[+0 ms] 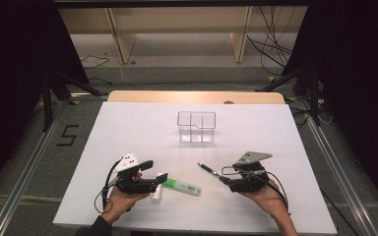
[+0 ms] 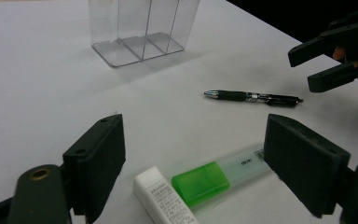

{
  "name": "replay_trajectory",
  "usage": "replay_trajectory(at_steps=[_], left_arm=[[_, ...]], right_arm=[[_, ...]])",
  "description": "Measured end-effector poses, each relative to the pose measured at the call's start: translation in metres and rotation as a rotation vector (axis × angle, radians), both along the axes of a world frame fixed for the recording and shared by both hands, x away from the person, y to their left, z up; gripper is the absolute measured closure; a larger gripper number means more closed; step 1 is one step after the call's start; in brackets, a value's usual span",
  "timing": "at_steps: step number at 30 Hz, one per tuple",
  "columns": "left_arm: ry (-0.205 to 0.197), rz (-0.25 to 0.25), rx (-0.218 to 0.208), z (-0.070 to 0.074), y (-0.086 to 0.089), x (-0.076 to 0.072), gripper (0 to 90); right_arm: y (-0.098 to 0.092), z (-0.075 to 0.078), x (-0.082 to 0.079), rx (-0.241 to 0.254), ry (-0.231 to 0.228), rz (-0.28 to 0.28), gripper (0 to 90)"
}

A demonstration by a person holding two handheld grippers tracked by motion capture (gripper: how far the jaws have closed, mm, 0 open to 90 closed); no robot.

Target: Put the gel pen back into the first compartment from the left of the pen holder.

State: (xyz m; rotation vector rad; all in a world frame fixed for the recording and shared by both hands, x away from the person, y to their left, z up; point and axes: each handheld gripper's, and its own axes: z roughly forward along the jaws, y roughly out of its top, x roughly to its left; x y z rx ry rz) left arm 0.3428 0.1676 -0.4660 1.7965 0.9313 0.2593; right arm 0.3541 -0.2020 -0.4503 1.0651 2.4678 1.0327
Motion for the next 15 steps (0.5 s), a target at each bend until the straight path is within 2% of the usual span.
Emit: replay_trajectory(at_steps=[15], left_arm=[[-0.002, 0.003, -0.003, 0.000, 0.001, -0.003, 20.3]], right_arm=[[0.017, 0.000, 0.015, -0.053, 0.039, 0.011, 42.5]])
